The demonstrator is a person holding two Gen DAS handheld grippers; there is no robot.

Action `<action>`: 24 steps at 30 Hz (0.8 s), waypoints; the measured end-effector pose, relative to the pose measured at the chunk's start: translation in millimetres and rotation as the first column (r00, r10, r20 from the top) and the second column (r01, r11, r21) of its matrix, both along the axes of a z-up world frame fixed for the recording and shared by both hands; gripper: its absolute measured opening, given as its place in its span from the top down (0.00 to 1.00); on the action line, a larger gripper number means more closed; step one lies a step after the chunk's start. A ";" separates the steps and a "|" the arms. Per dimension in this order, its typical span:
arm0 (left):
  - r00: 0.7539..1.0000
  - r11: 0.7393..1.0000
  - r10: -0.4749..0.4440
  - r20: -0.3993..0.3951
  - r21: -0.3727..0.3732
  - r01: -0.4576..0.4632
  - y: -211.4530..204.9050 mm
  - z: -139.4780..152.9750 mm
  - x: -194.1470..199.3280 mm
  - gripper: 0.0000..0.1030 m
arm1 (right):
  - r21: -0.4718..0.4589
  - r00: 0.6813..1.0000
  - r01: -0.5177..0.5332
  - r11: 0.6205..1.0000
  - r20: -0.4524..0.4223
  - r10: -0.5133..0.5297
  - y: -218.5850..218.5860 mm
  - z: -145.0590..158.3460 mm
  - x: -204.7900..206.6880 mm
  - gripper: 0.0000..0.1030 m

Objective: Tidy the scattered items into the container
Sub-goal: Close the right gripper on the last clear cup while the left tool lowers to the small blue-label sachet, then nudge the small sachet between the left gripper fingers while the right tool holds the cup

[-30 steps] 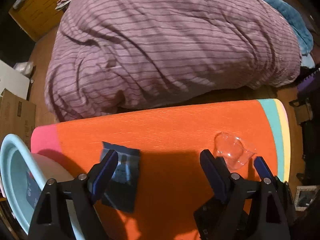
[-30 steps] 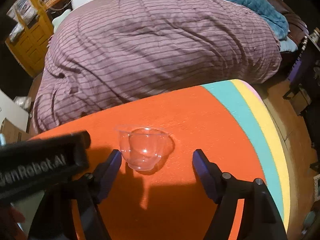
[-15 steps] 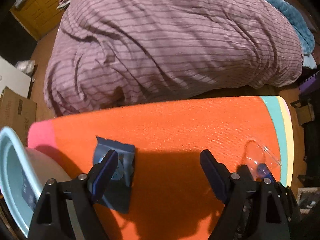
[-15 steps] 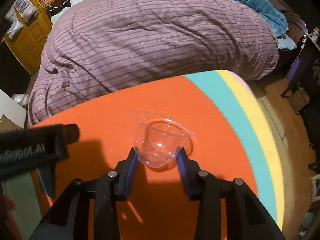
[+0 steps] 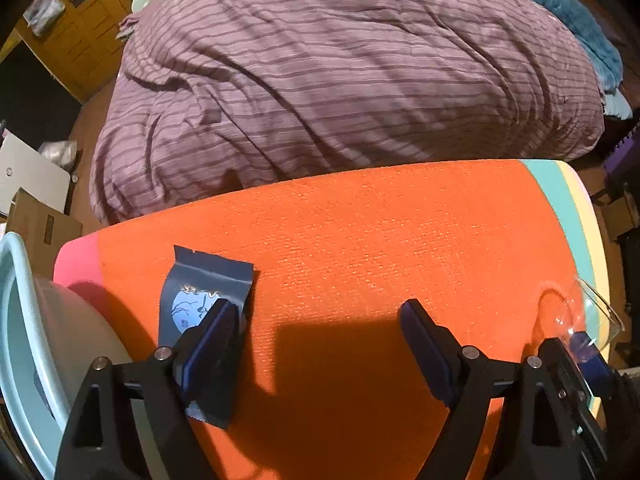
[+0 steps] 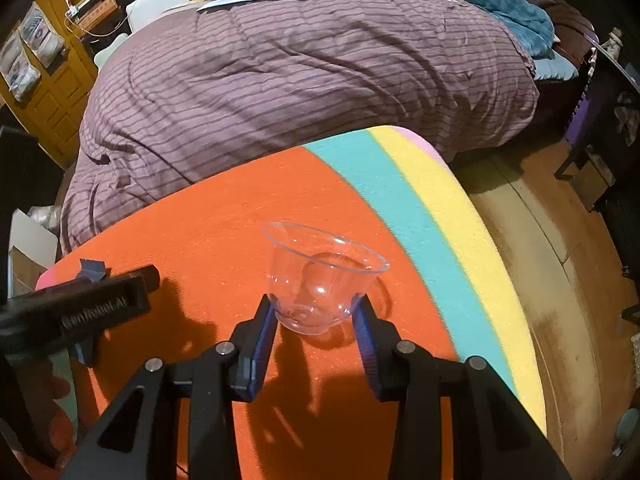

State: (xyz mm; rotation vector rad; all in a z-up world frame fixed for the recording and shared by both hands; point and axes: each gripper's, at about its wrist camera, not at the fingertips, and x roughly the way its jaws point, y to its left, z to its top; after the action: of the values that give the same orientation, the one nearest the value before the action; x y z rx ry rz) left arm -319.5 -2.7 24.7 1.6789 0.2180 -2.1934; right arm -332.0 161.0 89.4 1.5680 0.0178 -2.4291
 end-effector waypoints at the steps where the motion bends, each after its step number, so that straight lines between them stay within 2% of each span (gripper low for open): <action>1: 1.000 1.000 0.004 -0.008 -0.005 -0.004 -0.1 -0.2 0.3 0.15 | -0.006 1.000 -0.002 1.000 0.001 0.002 0.6 0.8 1.6 0.60; 6: 0.997 0.995 0.059 -0.046 -0.081 -0.062 3.8 -2.7 5.5 0.15 | -0.015 1.000 -0.026 1.000 -0.003 0.026 -1.8 2.5 10.1 0.60; 11: 0.989 0.984 0.132 -0.072 -0.107 -0.139 -3.4 -1.8 6.7 0.15 | 0.008 0.999 -0.051 0.999 -0.003 0.051 -6.1 2.3 17.9 0.60; 17: 0.987 0.977 0.141 -0.078 -0.149 -0.151 -10.8 -1.4 1.0 0.14 | 0.021 0.998 -0.059 0.998 -0.001 0.059 -2.9 1.9 23.0 0.60; 20: 0.979 0.965 0.173 -0.106 -0.179 -0.190 -17.4 6.3 2.7 0.14 | 0.022 0.998 -0.057 0.998 0.002 0.057 -1.3 1.2 21.9 0.60; 24: 0.978 0.956 0.186 -0.089 -0.215 -0.201 -23.5 4.8 -2.6 0.14 | 0.024 0.998 -0.064 0.998 0.006 0.064 -3.5 -0.7 21.7 0.60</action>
State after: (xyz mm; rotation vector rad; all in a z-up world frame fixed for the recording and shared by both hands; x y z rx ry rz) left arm -322.1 -26.2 29.5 1.4013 0.1413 -2.0469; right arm -310.3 157.5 88.7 1.5597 0.0946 -2.3843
